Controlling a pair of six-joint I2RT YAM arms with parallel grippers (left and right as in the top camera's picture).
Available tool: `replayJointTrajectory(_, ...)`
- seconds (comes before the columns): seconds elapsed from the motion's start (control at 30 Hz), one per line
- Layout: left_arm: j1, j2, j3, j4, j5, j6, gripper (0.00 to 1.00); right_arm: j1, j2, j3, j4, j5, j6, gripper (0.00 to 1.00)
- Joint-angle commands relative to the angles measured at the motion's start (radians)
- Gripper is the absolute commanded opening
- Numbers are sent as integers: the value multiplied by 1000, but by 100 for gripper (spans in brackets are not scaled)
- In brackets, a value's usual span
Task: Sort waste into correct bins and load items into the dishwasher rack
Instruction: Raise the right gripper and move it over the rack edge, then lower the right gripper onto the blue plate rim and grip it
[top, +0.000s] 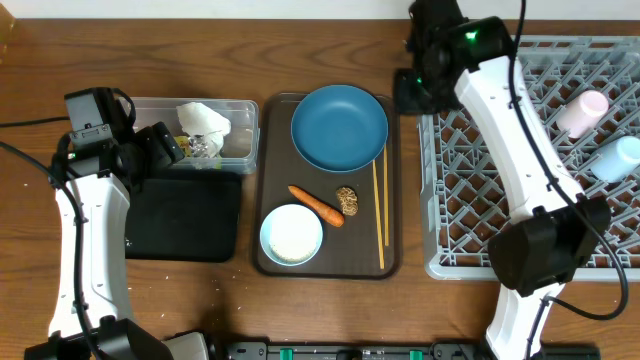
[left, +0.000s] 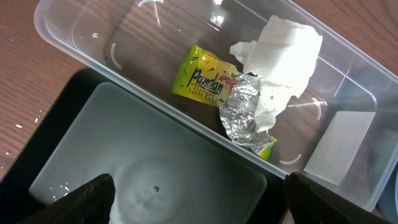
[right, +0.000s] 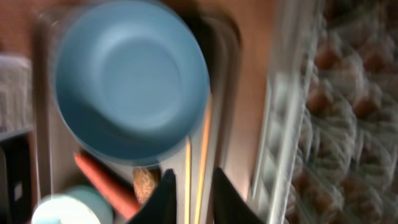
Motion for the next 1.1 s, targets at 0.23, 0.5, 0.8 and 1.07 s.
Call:
replayJointTrajectory(0.23, 3, -7, 5, -3, -9, 5, 88, 40, 162, -5, 212, 73, -103, 22)
replayJointTrajectory(0.5, 3, -7, 5, -3, -9, 5, 88, 42, 316, -5, 249, 74, -103, 20)
replayJointTrajectory(0.8, 3, -7, 5, -3, -9, 5, 88, 42, 386, -5, 245, 74, -103, 17)
replayJointTrajectory(1.07, 3, -7, 5, -3, -9, 5, 88, 40, 327, 34, 219, 74, -110, 17)
